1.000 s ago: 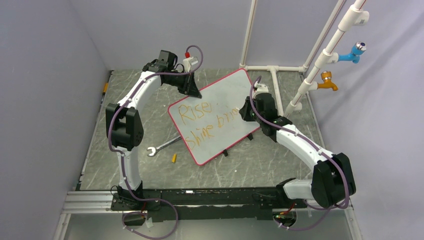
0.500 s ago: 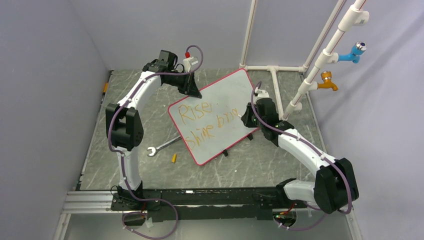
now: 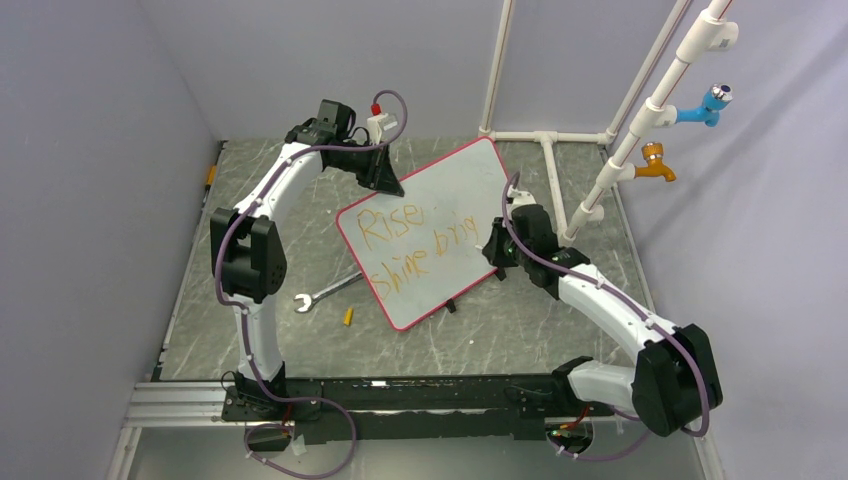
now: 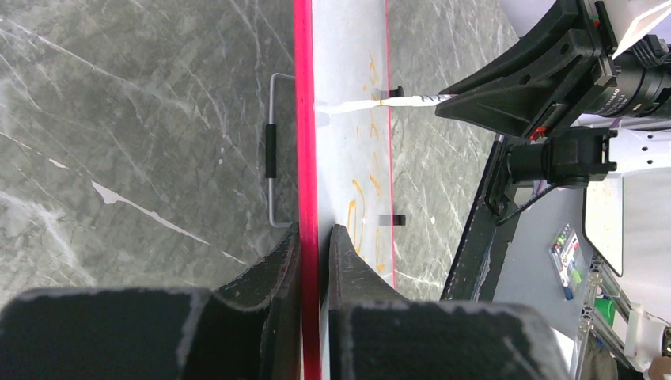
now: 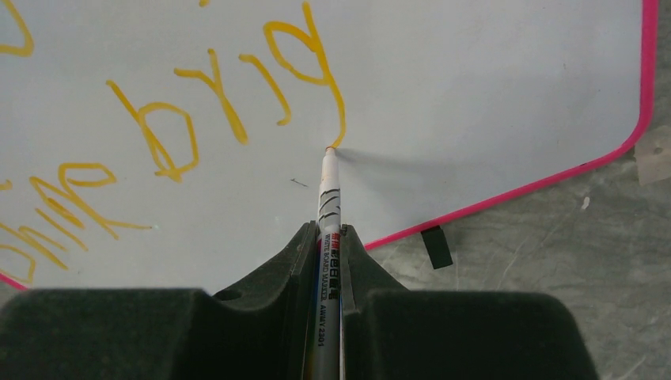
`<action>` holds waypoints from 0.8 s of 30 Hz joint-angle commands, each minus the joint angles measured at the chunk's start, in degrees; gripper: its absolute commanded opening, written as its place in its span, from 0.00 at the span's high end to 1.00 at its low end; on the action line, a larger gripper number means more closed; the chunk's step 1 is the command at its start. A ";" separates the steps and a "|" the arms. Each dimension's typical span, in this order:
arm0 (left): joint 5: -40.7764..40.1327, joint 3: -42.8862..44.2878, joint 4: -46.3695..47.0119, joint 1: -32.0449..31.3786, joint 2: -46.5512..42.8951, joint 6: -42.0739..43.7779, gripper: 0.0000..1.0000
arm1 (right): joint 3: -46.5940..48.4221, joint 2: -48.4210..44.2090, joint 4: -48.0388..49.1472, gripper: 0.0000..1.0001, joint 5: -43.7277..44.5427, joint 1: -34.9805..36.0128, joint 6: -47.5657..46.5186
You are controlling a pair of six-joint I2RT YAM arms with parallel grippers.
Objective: Write a sentence on the whiteboard
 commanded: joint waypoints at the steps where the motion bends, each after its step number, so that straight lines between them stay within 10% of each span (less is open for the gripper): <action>1: -2.11 -0.86 -0.47 -1.70 -2.93 5.34 1.00 | -0.06 -0.83 0.08 1.00 -2.50 1.00 -0.23; 24: -2.13 -1.46 -0.17 -1.70 -3.42 5.27 1.00 | 15.74 1.82 0.79 1.00 7.06 -0.36 -0.52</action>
